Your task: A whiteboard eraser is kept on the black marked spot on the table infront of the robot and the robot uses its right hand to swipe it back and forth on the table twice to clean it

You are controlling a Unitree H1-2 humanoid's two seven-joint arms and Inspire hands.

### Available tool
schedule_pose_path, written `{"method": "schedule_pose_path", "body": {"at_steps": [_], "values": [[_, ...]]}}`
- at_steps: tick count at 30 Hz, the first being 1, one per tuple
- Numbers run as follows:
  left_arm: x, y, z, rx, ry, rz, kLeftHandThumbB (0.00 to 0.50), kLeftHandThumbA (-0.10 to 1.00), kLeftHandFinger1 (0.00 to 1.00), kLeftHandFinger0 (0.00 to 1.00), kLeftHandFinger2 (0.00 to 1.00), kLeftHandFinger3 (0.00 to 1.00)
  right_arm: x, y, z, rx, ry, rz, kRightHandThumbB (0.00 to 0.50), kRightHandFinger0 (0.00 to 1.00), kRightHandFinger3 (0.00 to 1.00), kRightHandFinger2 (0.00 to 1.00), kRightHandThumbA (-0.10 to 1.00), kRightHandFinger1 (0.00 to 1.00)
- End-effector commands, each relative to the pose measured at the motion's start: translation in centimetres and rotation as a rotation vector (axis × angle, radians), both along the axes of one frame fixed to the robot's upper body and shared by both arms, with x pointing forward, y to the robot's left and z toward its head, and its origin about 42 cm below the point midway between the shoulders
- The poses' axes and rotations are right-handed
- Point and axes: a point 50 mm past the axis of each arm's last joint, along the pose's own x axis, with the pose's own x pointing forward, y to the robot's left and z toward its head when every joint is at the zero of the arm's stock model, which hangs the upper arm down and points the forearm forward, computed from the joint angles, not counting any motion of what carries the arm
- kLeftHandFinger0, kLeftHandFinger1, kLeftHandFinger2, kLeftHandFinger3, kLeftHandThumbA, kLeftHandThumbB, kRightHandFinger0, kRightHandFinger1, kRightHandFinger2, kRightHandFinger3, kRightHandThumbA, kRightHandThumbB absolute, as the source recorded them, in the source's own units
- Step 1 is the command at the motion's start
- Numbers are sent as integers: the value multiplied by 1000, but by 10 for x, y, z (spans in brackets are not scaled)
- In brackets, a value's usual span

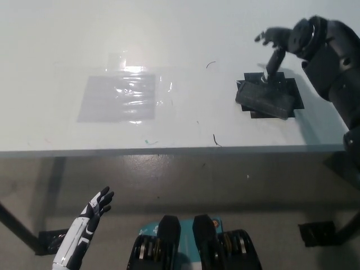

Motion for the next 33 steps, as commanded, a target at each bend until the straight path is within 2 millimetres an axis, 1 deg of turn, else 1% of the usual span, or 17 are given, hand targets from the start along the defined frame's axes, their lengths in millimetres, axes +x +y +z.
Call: {"method": "schedule_pose_path", "body": {"at_steps": [1, 2, 3, 7, 8, 9, 13, 16, 17, 20, 22, 26, 29, 30, 31, 32, 33], "values": [[0, 5, 11, 7, -55, -18, 358, 1000, 1000, 1000, 1000, 1000, 4, -10, 28, 43, -12, 7, 370, 1000, 1000, 1000, 1000, 1000], [0, 5, 11, 11, -57, -17, 356, 1000, 1000, 1000, 1000, 1000, 3, -11, 24, -5, -19, 9, 427, 1000, 1000, 1000, 1000, 1000], [0, 5, 10, 15, -58, -15, 358, 1000, 1000, 1000, 1000, 1000, 3, -12, 21, -47, -22, 19, 427, 1000, 1000, 1000, 1000, 1000], [-1, 3, 10, 14, -51, -8, 385, 1000, 1000, 1000, 1000, 1000, 2, -12, 13, -27, 2, 43, 326, 1000, 1000, 1000, 1000, 1000], [-2, 3, 10, 11, -49, -8, 385, 1000, 1000, 1000, 1000, 1000, 1, -12, 12, -14, 8, 46, 320, 1000, 1000, 1000, 1000, 1000], [-2, 3, 10, 14, -57, -10, 360, 1000, 1000, 1000, 1000, 1000, 1, -14, 9, 13, 10, 28, 328, 1000, 1000, 1000, 1000, 1000], [0, 4, 11, 12, -56, -11, 357, 1000, 1000, 1000, 1000, 1000, 1, -18, 5, 8, 15, 1, 365, 1000, 1000, 1000, 1000, 1000], [1, 4, 11, 13, -53, -13, 369, 1000, 1000, 1000, 1000, 1000, 1, -17, 6, -17, 15, 5, 360, 1000, 1000, 1000, 1000, 1000], [0, 4, 11, 15, -55, -12, 370, 1000, 1000, 1000, 1000, 1000, 1, -17, 5, -12, 17, 6, 347, 1000, 1000, 1000, 1000, 1000], [0, 4, 11, 21, -63, -15, 360, 1000, 1000, 1000, 1000, 1000, 0, -18, 1, -4, 28, 3, 362, 1000, 1000, 1000, 1000, 1000], [0, 4, 11, 17, -52, -12, 380, 1000, 1000, 1000, 1000, 1000, -1, -18, -2, 8, 40, 10, 339, 1000, 1000, 1000, 1000, 1000], [1, 4, 12, 16, -55, -13, 372, 1000, 1000, 1000, 1000, 1000, -2, -17, -5, 25, 61, 19, 301, 1000, 1000, 1000, 1000, 1000], [1, 4, 14, 20, -57, -13, 365, 1000, 1000, 1000, 1000, 1000, -2, -19, -9, -10, 43, 23, 325, 1000, 1000, 1000, 1000, 1000], [1, 4, 14, 22, -58, -13, 364, 1000, 1000, 1000, 1000, 1000, -2, -19, -10, -25, 40, 23, 329, 1000, 1000, 1000, 1000, 1000], [1, 4, 14, 24, -60, -13, 359, 1000, 1000, 1000, 1000, 1000, -2, -20, -11, -36, 35, 36, 310, 1000, 1000, 1000, 1000, 1000], [1, 3, 14, 20, -59, -14, 363, 1000, 1000, 1000, 1000, 1000, -2, -20, -12, -44, 30, 39, 334, 1000, 1000, 1000, 1000, 1000], [1, 3, 14, 16, -56, -15, 364, 1000, 1000, 1000, 1000, 1000, -3, -20, -13, -42, 34, 36, 327, 1000, 1000, 1000, 1000, 1000]]}}
